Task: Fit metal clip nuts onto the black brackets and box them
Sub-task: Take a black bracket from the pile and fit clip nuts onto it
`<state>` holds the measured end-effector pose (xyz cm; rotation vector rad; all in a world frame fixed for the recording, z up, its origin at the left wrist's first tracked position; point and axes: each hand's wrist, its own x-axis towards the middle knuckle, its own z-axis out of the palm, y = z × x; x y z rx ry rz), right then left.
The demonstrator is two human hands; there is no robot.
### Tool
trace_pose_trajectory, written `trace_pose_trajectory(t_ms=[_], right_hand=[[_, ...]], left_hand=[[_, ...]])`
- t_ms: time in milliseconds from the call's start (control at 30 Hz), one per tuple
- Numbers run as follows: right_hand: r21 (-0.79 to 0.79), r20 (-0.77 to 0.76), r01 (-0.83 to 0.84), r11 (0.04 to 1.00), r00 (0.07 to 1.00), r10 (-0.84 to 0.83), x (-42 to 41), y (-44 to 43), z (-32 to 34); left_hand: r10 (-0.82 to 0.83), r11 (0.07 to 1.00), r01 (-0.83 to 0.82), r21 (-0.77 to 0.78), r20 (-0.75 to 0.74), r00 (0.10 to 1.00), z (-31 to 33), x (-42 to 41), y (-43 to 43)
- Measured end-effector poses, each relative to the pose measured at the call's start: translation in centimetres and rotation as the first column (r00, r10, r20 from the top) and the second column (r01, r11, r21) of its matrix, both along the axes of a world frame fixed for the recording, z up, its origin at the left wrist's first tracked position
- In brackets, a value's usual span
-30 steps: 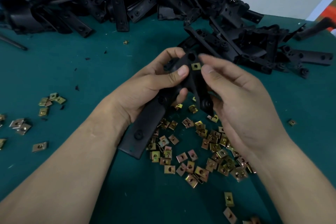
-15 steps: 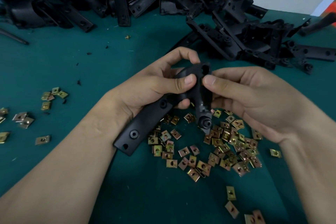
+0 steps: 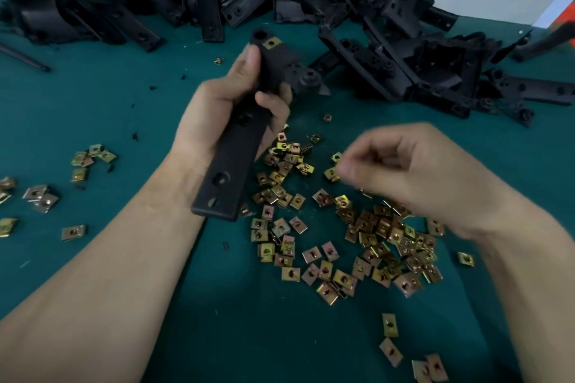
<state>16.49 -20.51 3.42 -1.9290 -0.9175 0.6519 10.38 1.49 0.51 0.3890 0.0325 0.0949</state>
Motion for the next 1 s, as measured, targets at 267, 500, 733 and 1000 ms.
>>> trace_pose_trajectory(t_ms=[267,500,733,1000], right_hand=[[-0.329,0.119,-0.209,0.921,0.958,0.259,-0.9,0.4,0.0],[-0.331,0.198,-0.248,0.910,0.925,0.324,-2.4,0.8,0.0],[-0.058,0.061,-0.203,0.977,0.977,0.206,-2.0,0.8,0.8],[0.430,-0.512,0.369,0.824,0.851,-0.113,-0.9,1.0,0.4]], left_hand=[[-0.043,0.998,0.043,-0.052,0.006,0.999,0.2,0.1,-0.1],[-0.063,0.986,0.054,0.160,0.051,0.997,-0.3,-0.2,-0.7],[-0.084,0.930,0.057,0.363,0.059,0.995,-0.5,-0.2,-0.8],[-0.247,0.848,0.162,0.504,0.107,0.963,-1.0,-0.3,-0.7]])
